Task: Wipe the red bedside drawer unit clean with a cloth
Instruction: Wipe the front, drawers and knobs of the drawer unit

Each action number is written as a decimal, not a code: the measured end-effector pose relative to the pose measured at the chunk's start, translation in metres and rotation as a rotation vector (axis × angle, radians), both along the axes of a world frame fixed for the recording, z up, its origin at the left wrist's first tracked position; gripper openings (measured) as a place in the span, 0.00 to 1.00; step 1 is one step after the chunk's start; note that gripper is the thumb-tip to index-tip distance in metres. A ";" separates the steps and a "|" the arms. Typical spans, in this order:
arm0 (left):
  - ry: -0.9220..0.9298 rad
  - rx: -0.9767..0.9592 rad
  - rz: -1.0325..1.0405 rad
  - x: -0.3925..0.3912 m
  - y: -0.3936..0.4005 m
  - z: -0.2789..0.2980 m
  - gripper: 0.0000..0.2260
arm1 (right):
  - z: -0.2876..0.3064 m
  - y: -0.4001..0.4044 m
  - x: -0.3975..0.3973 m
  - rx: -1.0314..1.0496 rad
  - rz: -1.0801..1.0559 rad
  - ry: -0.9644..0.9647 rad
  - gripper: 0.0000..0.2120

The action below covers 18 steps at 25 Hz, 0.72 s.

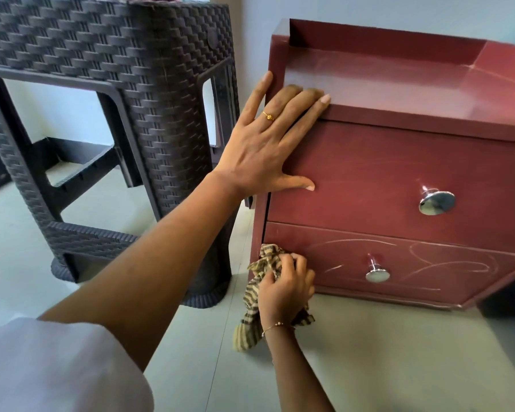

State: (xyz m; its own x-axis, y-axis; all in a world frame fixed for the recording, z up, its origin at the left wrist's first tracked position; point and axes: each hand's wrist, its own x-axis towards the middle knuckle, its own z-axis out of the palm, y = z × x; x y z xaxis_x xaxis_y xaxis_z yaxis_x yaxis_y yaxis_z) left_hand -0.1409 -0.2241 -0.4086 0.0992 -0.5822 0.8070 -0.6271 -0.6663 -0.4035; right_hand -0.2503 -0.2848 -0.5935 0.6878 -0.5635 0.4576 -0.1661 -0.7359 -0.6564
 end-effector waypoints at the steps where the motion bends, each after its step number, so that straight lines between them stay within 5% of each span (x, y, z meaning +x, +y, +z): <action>1: 0.007 -0.001 -0.003 -0.001 0.000 0.000 0.45 | 0.007 0.000 0.003 -0.004 -0.011 -0.018 0.16; 9: -0.026 -0.018 -0.012 0.001 -0.001 -0.002 0.45 | -0.002 0.003 0.001 0.102 -0.068 -0.029 0.14; 14: -0.029 -0.015 -0.017 0.003 -0.001 -0.001 0.45 | 0.045 0.001 0.019 0.025 -0.105 -0.222 0.09; 18: -0.043 0.006 0.004 0.002 0.000 -0.001 0.45 | -0.004 0.004 0.005 -0.035 -0.020 0.001 0.17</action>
State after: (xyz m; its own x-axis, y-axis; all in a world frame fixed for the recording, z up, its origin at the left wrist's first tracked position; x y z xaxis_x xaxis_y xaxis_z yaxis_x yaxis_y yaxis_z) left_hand -0.1384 -0.2237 -0.4094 0.0664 -0.5864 0.8073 -0.6066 -0.6661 -0.4340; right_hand -0.2454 -0.2811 -0.5977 0.6773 -0.5603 0.4769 -0.1814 -0.7553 -0.6298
